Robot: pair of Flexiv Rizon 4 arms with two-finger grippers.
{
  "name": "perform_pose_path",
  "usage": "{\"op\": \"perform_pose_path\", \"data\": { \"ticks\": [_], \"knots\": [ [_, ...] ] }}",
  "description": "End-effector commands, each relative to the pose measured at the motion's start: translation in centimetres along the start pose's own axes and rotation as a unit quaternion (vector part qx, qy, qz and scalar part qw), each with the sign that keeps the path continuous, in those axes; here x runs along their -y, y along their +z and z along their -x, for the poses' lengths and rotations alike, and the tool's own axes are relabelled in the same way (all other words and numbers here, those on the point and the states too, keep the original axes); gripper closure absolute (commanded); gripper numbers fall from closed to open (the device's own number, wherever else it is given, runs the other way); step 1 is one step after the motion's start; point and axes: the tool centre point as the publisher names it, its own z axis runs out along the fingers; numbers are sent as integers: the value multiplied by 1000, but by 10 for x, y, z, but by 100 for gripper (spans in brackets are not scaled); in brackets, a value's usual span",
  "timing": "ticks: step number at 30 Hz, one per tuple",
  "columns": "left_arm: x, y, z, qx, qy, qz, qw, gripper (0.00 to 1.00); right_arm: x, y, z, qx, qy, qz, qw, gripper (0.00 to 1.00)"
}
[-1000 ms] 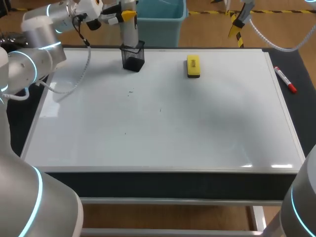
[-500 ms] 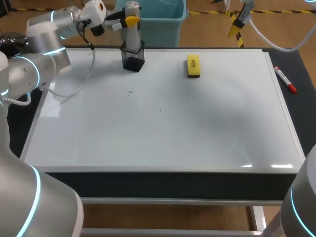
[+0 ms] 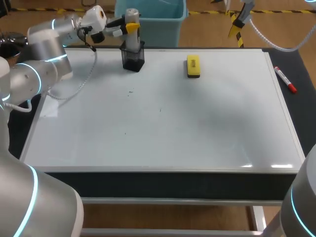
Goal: Pick up the inspection probe, press it on each red-marked spot on the whiteboard one by one, put down the probe, pick up the eraser, and wipe off all the red marks.
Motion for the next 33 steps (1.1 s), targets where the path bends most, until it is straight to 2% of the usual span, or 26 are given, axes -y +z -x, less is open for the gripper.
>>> {"op": "perform_pose_path", "data": {
  "ticks": [1,12,23,33],
  "knots": [
    [-8,-3,9,-246,-2,-7,969,100,0,-1,0,-2,-1,-2,1000,0],
    [-22,-7,14,-245,-10,-10,970,100,0,-1,0,-2,-1,-2,1000,0],
    [-29,-11,18,-266,-9,4,964,100,0,-1,0,-2,-1,-2,1000,0],
    [-36,-13,22,-282,-9,-4,959,100,0,-1,0,-2,-1,-2,1000,0]
  ]
}}
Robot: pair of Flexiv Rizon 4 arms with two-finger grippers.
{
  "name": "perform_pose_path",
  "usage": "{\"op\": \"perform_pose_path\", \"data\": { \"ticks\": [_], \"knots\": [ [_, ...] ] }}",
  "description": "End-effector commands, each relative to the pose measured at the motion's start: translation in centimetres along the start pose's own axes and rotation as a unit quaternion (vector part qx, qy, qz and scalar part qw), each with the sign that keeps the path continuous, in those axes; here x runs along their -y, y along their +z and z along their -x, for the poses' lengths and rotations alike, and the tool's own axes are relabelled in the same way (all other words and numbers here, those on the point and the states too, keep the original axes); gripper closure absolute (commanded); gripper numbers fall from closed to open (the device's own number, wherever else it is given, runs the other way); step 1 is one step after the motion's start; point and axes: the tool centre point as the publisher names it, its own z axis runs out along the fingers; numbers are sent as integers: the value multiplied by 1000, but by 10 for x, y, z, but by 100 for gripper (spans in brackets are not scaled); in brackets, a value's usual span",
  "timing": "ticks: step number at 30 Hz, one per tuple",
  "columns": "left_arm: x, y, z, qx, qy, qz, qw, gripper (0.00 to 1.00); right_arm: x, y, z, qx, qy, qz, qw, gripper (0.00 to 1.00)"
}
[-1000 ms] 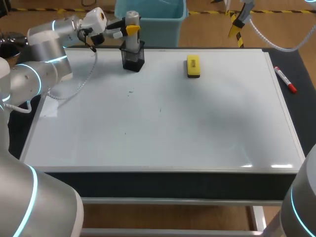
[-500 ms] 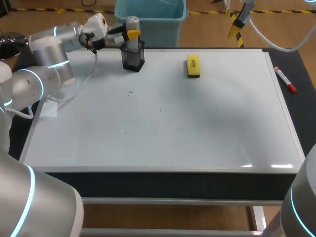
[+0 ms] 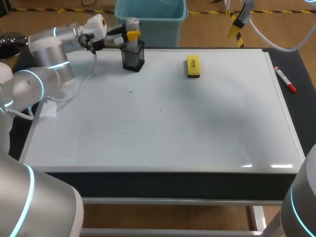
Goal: Pick up the inspection probe, press it on each red-marked spot on the whiteboard one by one, put down the probe, pick up the eraser, and wipe off all the red marks.
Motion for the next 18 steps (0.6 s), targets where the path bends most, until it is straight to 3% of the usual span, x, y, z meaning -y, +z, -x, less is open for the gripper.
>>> {"op": "perform_pose_path", "data": {
  "ticks": [1,7,10,13,14,15,16,18],
  "knots": [
    [-6,-1,9,-313,0,-8,950,100,0,-1,0,-2,-1,-2,1000,0],
    [-11,-3,11,-315,1,-13,949,100,0,-1,0,-2,-1,-2,1000,0],
    [-13,-3,11,-315,0,-13,949,70,0,-1,0,-2,-1,-2,1000,0],
    [-13,-3,12,-316,-1,-9,949,67,0,-1,0,-2,-1,-2,1000,0],
    [-13,-3,12,-317,-1,-9,948,58,0,-1,0,-2,-1,-2,1000,0],
    [-13,-3,12,-318,-1,-9,948,25,0,-1,0,-2,-1,-2,1000,0],
    [-13,-3,12,-320,0,-6,948,0,0,-1,0,-2,-1,-2,1000,0],
    [-10,-2,10,-320,2,-3,948,0,0,-1,0,-2,-1,-2,1000,0]
  ]
}}
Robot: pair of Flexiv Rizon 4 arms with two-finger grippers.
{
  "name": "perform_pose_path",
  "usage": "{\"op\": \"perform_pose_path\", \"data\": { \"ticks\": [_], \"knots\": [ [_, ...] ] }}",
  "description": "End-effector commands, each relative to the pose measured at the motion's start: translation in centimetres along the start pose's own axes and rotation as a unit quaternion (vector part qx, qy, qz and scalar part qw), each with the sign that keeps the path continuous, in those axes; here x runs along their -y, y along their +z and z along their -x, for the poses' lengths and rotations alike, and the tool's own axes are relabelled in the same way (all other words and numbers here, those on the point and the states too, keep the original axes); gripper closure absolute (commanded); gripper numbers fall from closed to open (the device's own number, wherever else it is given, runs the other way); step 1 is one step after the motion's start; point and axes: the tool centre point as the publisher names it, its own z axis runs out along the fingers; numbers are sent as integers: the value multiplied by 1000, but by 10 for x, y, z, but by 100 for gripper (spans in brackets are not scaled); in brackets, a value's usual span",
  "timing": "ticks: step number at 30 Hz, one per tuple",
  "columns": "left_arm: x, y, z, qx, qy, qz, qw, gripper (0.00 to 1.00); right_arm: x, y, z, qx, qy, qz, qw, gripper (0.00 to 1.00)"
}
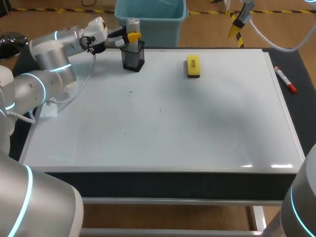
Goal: Pick up the inspection probe, press it on each red-marked spot on the whiteboard one by one, put down the probe, pick up the eraser, and wipe off all the red marks.
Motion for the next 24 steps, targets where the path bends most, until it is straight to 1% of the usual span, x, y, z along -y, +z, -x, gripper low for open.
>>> {"op": "perform_pose_path", "data": {
  "ticks": [1,10,13,17,18,20,21,22,23,24],
  "knots": [
    [1,-1,5,-330,3,2,944,0,0,-1,0,-2,-1,-2,1000,0],
    [19,-7,-5,-324,20,25,945,0,0,-1,0,-2,-1,-2,1000,0],
    [26,-10,-9,-319,30,42,946,0,0,-1,0,-2,-1,-2,1000,0],
    [37,-16,-16,-293,39,72,953,0,0,-1,0,-2,-1,-2,1000,0],
    [39,-18,-17,-288,41,73,954,0,0,-1,0,-2,-1,-2,1000,0],
    [43,-22,-20,-261,44,107,958,0,0,-1,0,-2,-1,-2,1000,0],
    [45,-25,-23,-256,48,106,960,0,0,-1,0,-2,-1,-2,1000,0],
    [46,-28,-24,-239,53,121,962,0,0,-1,0,-2,-1,-2,1000,0],
    [47,-30,-26,-230,60,137,962,0,0,-1,0,-2,-1,-2,1000,0],
    [47,-33,-29,-226,61,138,962,0,0,-1,0,-2,-1,-2,1000,0]
  ]
}}
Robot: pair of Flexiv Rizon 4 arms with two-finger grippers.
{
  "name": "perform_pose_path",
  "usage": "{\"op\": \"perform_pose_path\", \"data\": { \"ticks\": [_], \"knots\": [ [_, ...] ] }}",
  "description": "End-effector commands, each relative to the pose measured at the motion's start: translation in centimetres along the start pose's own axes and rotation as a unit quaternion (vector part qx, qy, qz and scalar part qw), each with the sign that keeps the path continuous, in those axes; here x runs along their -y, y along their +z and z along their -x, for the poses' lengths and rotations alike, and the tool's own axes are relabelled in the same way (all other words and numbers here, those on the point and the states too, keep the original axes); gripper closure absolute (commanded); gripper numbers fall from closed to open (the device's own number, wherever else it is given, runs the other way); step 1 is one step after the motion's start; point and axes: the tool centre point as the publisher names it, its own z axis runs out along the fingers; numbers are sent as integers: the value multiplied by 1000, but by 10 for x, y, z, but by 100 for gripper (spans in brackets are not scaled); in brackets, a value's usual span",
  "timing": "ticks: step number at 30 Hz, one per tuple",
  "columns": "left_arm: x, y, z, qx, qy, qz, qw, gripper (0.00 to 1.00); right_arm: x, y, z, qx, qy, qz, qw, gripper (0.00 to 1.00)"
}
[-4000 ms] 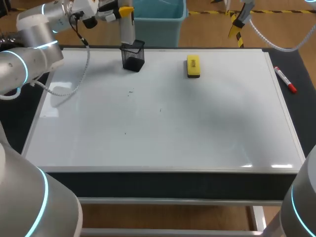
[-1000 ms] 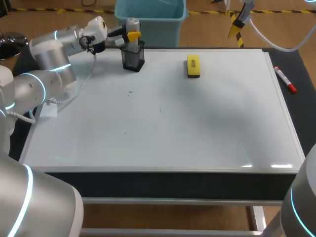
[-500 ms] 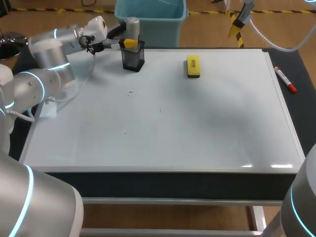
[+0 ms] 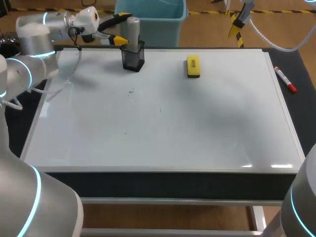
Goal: Pick up the inspection probe, press it on each red-marked spot on the whiteboard one by one, put down the probe, pick up the eraser, and wipe off all the red marks.
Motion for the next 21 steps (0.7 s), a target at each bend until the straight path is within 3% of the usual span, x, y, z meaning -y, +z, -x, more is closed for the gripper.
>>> {"op": "perform_pose_path", "data": {
  "ticks": [1,11,12,21],
  "knots": [
    [12,-14,-6,-146,9,58,988,0,0,-1,0,-2,-1,-2,1000,0],
    [16,-38,-34,-43,26,152,987,0,0,-1,0,-2,-1,-2,1000,0],
    [16,-40,-37,-23,31,178,983,0,0,-1,0,-2,-1,-2,1000,0],
    [23,-50,-68,81,48,248,964,0,0,-1,0,-2,-1,-2,1000,0]
  ]
}}
